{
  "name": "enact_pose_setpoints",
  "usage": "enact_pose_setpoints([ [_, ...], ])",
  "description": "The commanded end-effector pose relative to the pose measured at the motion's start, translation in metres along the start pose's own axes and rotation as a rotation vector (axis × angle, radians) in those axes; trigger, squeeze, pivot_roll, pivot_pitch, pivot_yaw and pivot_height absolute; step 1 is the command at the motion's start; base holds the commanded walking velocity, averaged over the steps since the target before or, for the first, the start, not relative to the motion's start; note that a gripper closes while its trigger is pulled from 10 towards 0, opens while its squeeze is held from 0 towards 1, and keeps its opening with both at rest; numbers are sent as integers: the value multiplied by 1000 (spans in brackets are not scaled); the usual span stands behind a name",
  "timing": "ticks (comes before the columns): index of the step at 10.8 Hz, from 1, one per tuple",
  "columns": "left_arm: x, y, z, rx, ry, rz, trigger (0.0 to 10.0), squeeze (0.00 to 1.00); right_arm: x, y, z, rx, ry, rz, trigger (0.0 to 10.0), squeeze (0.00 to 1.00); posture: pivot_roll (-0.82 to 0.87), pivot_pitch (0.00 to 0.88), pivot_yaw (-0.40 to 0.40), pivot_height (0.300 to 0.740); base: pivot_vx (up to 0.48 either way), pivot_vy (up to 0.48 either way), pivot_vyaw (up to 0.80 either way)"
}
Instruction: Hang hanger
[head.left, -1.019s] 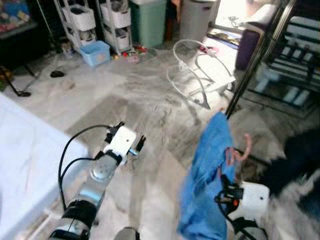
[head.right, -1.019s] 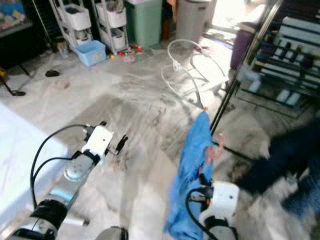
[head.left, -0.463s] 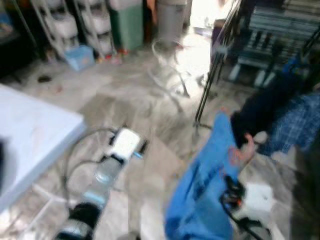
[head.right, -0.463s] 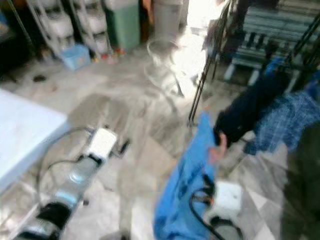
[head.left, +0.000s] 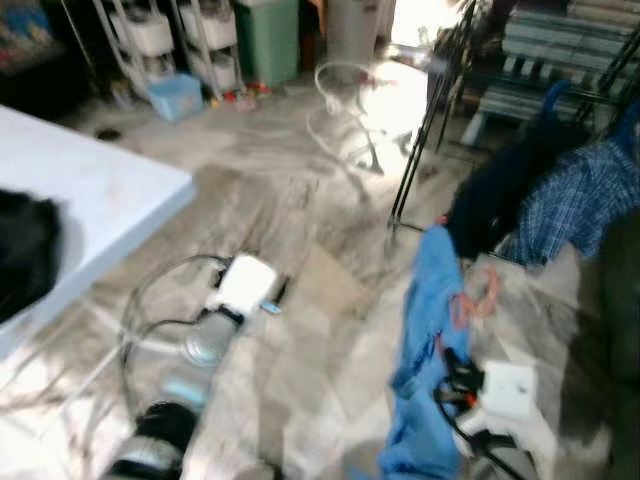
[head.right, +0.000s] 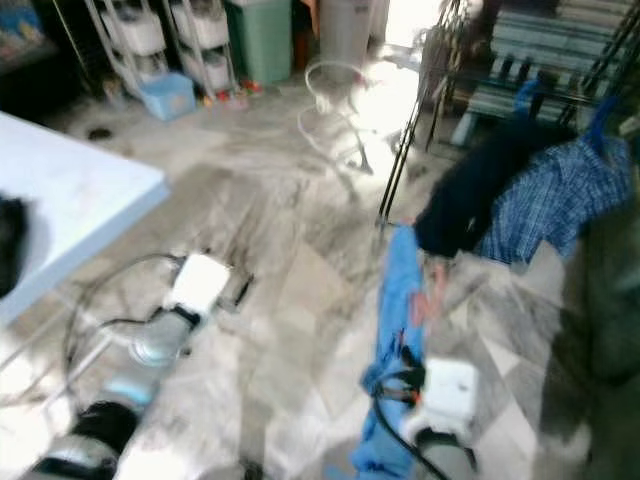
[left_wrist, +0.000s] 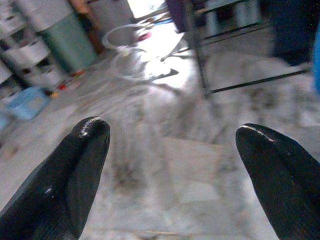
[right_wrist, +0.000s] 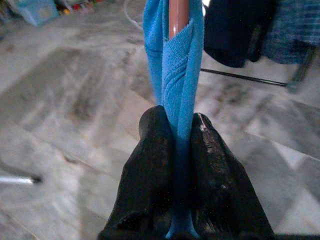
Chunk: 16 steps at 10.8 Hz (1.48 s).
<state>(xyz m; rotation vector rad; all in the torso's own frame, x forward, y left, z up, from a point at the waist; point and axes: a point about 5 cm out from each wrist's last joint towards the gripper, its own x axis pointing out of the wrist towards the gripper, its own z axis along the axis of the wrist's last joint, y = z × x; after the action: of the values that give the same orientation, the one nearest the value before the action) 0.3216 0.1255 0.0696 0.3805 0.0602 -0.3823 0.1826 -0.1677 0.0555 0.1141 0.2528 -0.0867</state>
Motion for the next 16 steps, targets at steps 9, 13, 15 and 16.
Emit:
enact_pose_setpoints([
  [9,9,5,4,-92,24,-2,10000,0,2,1,0,5,10,-37,10000,0,-1,63,-2,740,-42,67,-207],
  [13,10,6,5,-76,22,-4,10000,0,3,4,-1,3,9,-32,10000,0,2,61,4,740,0,420,-747],
  [15,10,6,5,-70,21,-9,10000,0,4,4,-2,2,10,-31,10000,0,2,62,7,740,0,480,-691],
  [16,10,4,6,-41,12,-13,10000,0,3,5,-3,-1,11,-27,10000,0,2,62,9,740,0,0,0],
])
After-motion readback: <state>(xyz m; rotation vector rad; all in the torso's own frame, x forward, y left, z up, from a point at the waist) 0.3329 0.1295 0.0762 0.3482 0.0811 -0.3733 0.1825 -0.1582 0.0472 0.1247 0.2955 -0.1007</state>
